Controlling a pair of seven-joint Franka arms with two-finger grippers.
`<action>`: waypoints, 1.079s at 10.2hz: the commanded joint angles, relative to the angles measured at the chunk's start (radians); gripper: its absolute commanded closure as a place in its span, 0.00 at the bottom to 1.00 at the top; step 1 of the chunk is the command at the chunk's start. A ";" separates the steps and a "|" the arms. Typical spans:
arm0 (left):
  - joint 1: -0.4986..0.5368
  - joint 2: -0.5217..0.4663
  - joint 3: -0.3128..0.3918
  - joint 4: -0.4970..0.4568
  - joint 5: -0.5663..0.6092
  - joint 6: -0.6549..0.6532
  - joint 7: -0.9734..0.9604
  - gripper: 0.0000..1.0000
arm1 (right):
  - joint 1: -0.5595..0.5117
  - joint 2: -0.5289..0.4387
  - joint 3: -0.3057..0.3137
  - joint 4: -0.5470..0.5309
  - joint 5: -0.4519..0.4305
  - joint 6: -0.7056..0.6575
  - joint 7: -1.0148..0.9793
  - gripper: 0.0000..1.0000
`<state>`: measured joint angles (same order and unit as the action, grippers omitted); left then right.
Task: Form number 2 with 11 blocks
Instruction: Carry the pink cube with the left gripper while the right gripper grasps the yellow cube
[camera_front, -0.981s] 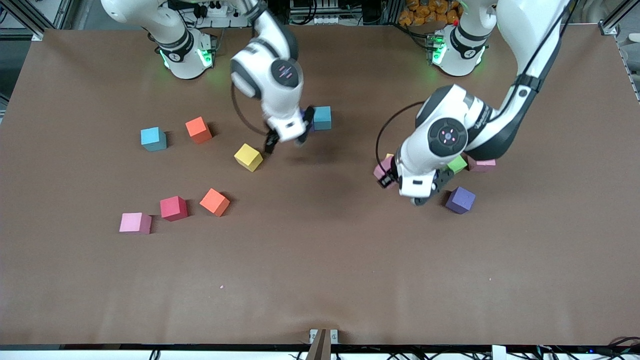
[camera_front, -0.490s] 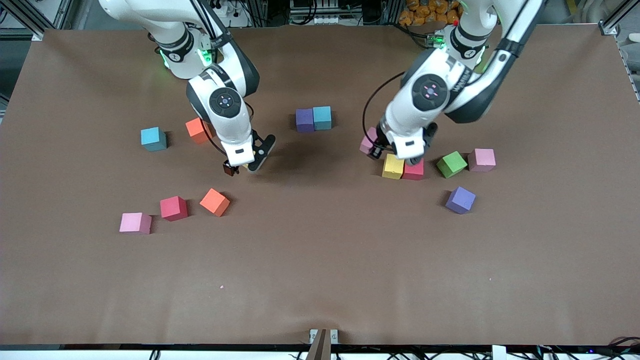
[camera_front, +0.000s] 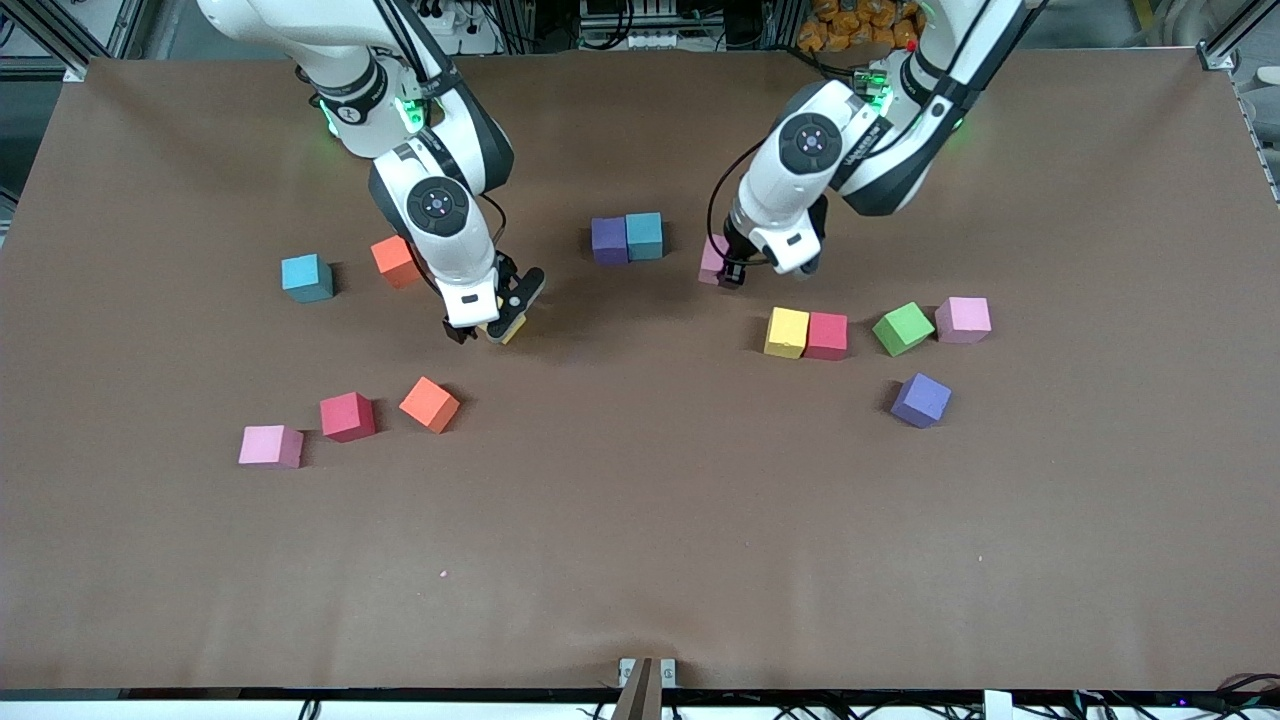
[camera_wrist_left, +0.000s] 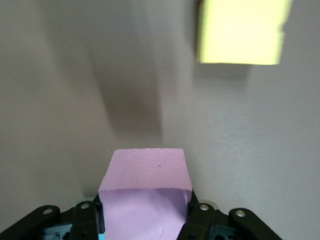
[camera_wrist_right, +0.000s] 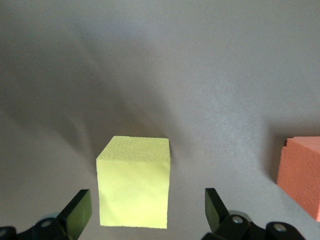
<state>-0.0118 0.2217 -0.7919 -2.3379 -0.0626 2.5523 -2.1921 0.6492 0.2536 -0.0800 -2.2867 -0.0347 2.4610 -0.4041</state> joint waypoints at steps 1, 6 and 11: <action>-0.037 -0.024 -0.013 -0.070 -0.026 0.068 -0.144 0.50 | -0.010 -0.022 0.014 -0.060 0.018 0.068 0.002 0.00; -0.091 0.046 -0.010 -0.101 -0.023 0.189 -0.302 0.50 | -0.005 0.012 0.017 -0.073 0.018 0.128 0.002 0.00; -0.114 0.111 -0.006 -0.095 0.030 0.209 -0.301 0.50 | -0.005 0.044 0.019 -0.079 0.018 0.147 0.004 0.01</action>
<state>-0.1158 0.3125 -0.8017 -2.4370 -0.0579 2.7418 -2.4886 0.6496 0.2954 -0.0717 -2.3524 -0.0318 2.5950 -0.4040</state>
